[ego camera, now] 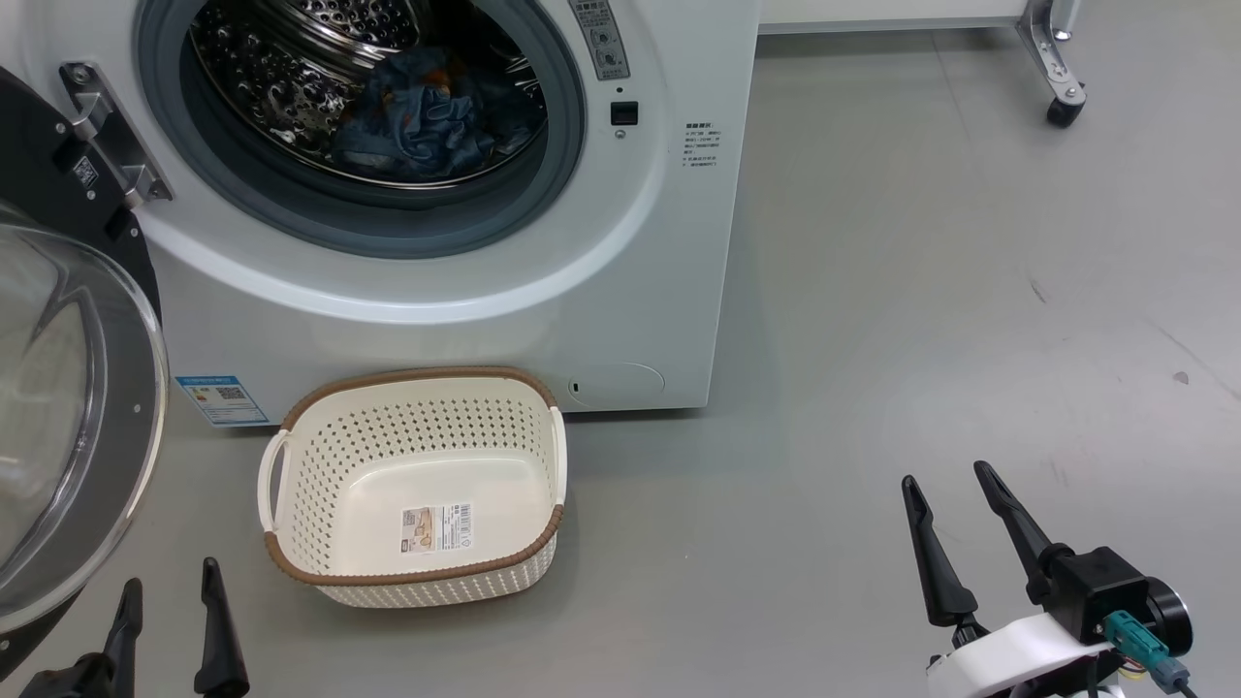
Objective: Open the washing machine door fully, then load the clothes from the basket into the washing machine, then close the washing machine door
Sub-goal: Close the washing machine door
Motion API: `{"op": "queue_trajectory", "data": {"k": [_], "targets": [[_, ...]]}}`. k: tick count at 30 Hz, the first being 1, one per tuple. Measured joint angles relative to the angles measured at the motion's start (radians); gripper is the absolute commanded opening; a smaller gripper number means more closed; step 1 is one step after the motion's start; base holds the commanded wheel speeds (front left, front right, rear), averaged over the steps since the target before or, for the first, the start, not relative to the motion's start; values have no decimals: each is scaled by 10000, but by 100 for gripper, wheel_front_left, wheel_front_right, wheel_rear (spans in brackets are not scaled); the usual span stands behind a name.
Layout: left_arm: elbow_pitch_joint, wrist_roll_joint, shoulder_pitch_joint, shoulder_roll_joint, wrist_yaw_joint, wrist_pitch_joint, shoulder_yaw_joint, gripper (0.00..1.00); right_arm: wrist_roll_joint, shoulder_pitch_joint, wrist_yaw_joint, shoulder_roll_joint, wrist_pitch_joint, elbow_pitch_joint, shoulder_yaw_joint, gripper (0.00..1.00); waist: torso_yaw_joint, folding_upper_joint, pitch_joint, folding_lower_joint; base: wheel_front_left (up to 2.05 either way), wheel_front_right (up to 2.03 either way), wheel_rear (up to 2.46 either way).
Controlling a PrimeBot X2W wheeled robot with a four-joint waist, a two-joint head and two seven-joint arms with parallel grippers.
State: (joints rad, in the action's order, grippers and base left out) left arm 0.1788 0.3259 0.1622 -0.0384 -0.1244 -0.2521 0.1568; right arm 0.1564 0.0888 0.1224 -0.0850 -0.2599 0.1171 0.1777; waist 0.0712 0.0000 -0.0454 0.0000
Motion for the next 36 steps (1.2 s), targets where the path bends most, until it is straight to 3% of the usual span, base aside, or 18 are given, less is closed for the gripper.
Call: {"op": "queue_trajectory", "data": {"k": [15,36], "targets": [[-395,-13,2,4,0,0,-318,100,0,14,0,-107,0,-12,-134,100,1048,0,87,0,-7,7,0],[-245,-35,350,2,0,0,389,100,31,52,0,-205,0,-4,527,100,3502,0,664,1,0,0,0]]}}
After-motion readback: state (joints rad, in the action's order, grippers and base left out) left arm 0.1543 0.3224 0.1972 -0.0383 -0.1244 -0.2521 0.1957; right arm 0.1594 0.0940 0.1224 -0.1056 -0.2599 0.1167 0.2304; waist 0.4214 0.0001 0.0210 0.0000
